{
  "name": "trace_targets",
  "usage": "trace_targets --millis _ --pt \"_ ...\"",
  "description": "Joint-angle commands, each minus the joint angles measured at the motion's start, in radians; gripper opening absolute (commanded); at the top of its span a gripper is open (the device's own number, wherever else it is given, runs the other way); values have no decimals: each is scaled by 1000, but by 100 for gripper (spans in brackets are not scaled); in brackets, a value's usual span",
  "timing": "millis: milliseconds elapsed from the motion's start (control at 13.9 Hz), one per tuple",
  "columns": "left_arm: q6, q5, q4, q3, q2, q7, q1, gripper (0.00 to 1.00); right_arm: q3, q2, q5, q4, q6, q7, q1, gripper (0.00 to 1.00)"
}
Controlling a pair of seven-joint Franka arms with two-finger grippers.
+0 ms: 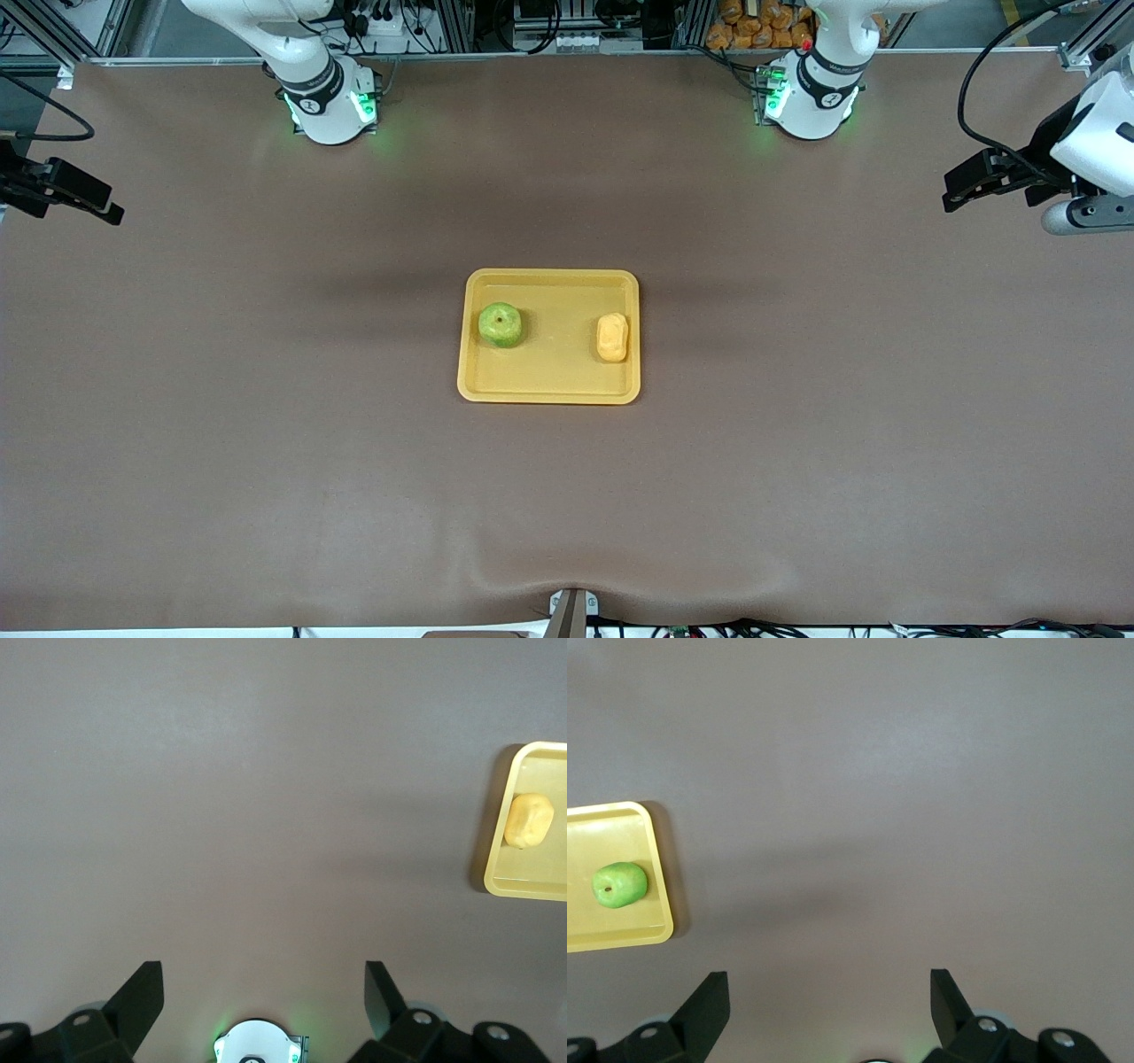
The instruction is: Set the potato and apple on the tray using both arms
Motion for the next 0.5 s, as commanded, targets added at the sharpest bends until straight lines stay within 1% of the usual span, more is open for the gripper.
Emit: trace_targets --millis 0,430 --pt "-7 0 10 1 -3 -4 0 100 -26 -4 4 8 -2 -4 25 100" --pt "-7 3 10 1 -5 -2 3 100 -25 -5 4 4 9 -6 24 100"
